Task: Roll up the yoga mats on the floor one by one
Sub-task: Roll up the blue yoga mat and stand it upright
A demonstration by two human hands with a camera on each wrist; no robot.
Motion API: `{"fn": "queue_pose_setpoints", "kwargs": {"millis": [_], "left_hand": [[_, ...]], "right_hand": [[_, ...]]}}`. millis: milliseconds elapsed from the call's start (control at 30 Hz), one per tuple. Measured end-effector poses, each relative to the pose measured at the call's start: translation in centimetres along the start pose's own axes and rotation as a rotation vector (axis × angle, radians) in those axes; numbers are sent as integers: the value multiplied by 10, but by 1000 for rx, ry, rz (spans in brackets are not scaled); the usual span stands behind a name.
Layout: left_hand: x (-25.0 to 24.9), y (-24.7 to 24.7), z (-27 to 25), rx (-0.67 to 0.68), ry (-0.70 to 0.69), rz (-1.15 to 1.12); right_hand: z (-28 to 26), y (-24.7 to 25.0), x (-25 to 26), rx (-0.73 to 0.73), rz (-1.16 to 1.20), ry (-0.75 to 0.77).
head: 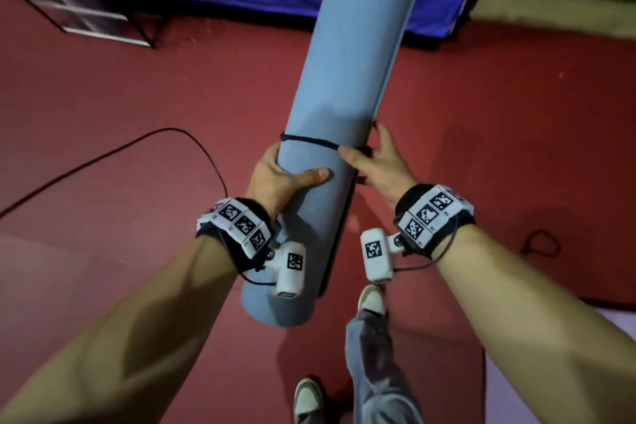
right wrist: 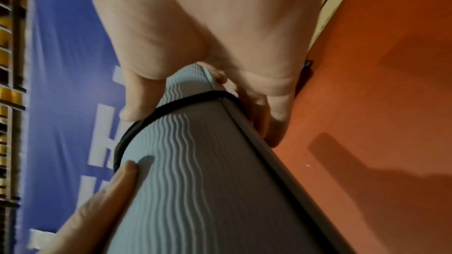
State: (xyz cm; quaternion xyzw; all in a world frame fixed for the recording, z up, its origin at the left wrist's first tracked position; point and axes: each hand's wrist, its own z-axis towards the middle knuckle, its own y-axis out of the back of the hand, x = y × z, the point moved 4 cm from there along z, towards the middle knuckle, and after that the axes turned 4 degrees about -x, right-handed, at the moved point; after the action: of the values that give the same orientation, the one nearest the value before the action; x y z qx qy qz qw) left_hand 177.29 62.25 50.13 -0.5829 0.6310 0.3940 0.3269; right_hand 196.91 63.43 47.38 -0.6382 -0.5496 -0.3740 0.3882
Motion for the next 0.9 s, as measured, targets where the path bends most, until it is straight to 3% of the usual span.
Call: {"fn": "queue_pose_setpoints", "kwargs": {"millis": [167, 367, 633, 767, 900], "left_hand": [[-168, 32, -50, -53, -186, -13], [-288, 88, -77, -102, -360, -82], [-351, 208, -46, -222, -405, -137], [-356, 291, -2, -290, -449, -175], [-374, 376, 52, -255, -462, -193]], "right_hand": [[-25, -43, 182, 71, 99, 126], [-29, -105, 306, 295, 12, 311], [20, -231, 370, 362, -33, 374], [59, -324, 379, 417, -89, 391], [98, -412, 408, 437, -94, 436]]}}
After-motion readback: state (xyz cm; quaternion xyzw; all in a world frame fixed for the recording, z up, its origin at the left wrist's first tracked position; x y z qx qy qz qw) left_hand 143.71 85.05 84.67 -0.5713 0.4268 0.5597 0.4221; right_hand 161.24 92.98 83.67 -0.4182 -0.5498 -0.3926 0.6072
